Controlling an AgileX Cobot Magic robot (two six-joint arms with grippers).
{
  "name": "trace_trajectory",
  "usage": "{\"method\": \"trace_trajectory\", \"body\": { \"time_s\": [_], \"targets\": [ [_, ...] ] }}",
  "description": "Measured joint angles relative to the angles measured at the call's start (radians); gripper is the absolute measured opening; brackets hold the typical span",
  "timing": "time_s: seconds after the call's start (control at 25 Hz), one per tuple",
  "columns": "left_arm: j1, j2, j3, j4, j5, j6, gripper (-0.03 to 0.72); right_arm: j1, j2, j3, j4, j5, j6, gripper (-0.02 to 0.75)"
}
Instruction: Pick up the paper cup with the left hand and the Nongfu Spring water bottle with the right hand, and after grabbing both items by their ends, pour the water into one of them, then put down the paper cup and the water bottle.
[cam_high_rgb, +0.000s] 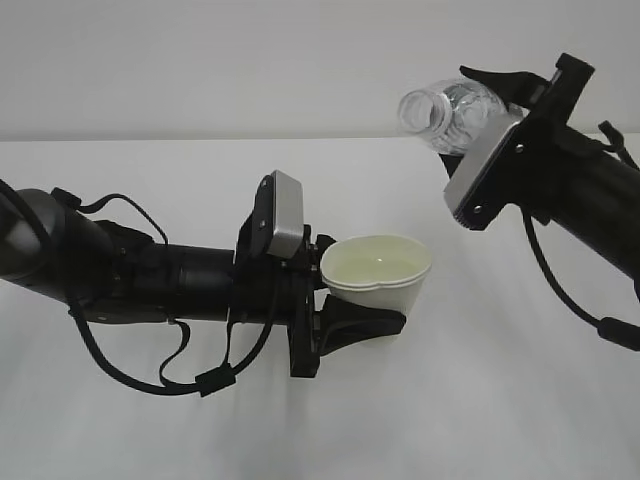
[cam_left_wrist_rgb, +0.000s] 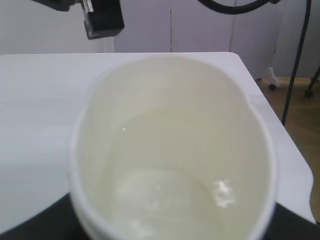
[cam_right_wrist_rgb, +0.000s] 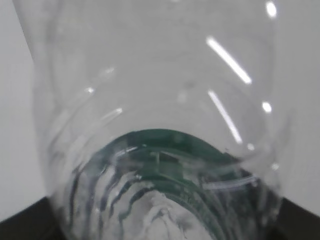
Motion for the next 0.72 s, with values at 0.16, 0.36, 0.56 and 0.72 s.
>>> {"method": "trace_trajectory", "body": {
  "time_s": [0.16,0.36,0.56,0.72],
  "targets": [
    [0.0,0.0,0.0,-0.019,0.0,0.0,0.41,0.0,0.0,0.0,0.025,0.0,0.051,0.494],
    [0.0,0.0,0.0,-0.061,0.0,0.0,0.41,0.0,0.0,0.03,0.044,-0.036,0.076,0.494],
    [0.0,0.0,0.0,-0.119,0.0,0.0,0.41,0.0,0.0,0.061,0.095,-0.059,0.098,0.494],
    [0.0,0.0,0.0,-0.16,0.0,0.0,0.41,0.0,0.0,0.08,0.133,-0.059,0.147,0.494]
  ]
}}
